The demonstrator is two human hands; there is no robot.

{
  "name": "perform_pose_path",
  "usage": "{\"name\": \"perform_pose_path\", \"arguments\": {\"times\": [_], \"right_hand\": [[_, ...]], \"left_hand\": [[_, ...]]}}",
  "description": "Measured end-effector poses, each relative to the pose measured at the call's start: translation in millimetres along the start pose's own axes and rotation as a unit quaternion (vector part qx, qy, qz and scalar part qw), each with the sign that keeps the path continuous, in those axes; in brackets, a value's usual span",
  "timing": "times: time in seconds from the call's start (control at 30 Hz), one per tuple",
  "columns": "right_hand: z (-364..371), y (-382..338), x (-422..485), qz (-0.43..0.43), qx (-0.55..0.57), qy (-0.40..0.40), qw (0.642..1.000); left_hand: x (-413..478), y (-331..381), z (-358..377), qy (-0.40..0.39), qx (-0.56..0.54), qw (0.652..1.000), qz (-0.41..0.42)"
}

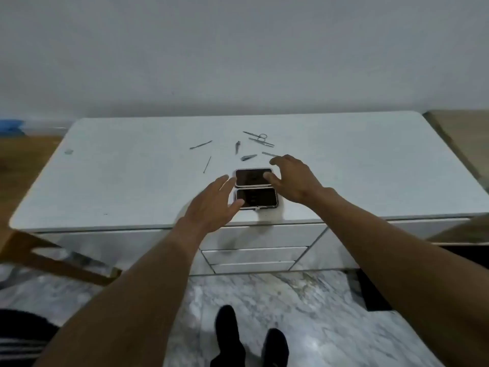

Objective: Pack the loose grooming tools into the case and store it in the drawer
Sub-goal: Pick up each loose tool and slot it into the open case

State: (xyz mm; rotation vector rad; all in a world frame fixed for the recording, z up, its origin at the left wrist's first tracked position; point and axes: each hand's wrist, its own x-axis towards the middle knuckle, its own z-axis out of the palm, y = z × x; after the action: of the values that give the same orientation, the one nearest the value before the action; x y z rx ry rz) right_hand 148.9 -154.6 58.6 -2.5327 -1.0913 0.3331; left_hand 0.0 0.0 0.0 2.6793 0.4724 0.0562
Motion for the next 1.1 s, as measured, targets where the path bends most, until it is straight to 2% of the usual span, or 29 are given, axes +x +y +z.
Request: {"name": "perform_pose_path", "arguments": {"times": [0.23,0.47,0.7,0.9,0.97,1.1], "right_hand": [[18,-5,43,0.019,-0.011,-0.016,1.0],[33,-12,93,0.014,-0.034,-0.036,0.999],[58,-12,127,-0.016,-0.084,-0.059,0.995],[61,-11,133,-0.023,-0.113,-0.014,0.993],[58,-10,131,-0.014,-0.094,0.005,0.995],[43,-6,116,0.056,0.052,0.06,0.995]], "left_hand": [[28,-27,16,-0.027,-0.037,0.999,0.026],[37,-51,36,0.061,-0.018,0.991,0.12],[39,-56,41,0.073,-0.039,0.99,0.113],[40,-56,43,0.081,-0.033,0.989,0.121],[40,-55,44,0.082,-0.031,0.989,0.118],[38,-54,44,0.071,0.001,0.992,0.105]]}}
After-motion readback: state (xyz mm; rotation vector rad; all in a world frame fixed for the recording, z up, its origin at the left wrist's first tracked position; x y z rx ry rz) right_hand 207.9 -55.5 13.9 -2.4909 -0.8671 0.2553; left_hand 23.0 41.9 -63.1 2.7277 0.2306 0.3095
